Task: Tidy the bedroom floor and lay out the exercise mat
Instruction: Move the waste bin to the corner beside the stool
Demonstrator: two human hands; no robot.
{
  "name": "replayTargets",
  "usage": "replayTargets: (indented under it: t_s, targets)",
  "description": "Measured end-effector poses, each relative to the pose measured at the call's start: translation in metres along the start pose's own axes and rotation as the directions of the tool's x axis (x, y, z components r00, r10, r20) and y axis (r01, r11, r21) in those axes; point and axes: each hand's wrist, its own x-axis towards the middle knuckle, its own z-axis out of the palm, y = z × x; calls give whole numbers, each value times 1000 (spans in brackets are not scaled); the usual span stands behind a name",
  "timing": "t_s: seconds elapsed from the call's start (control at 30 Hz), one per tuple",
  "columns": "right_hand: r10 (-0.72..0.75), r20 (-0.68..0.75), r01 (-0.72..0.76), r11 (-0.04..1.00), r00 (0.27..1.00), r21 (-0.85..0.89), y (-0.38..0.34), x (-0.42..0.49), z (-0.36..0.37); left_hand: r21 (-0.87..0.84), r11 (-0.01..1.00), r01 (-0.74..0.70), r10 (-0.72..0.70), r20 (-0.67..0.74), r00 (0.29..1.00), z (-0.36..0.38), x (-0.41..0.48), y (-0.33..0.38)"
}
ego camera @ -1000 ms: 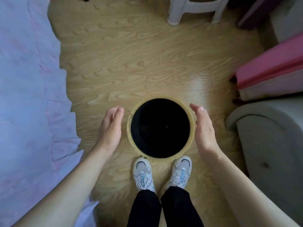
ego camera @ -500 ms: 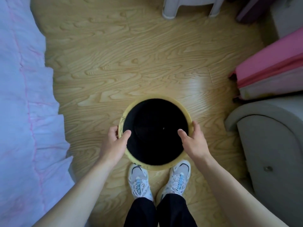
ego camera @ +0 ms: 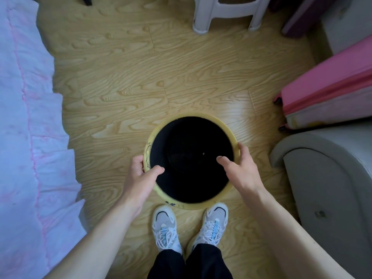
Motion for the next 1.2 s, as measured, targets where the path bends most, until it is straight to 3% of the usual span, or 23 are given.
replayTargets:
  t_s: [0.33, 0.67, 1.03, 1.2]
  targets:
    - [-120, -71, 126, 988, 990, 92, -85, 15, -101, 84, 986, -145, 147, -19, 989, 45, -27, 138]
    - [-109, -158, 135, 976, 981, 170, -167, 86, -203, 108, 942, -317, 314, 42, 948, 122, 9, 302]
    - [22, -214, 46, 951, 977, 305, -246, 185, -289, 200, 917, -345, 317, 160, 935, 213, 66, 445]
    - [105, -134, -45, 921, 985, 386, -241, 259, -302, 229, 935, -272, 236, 172, 956, 279, 126, 463]
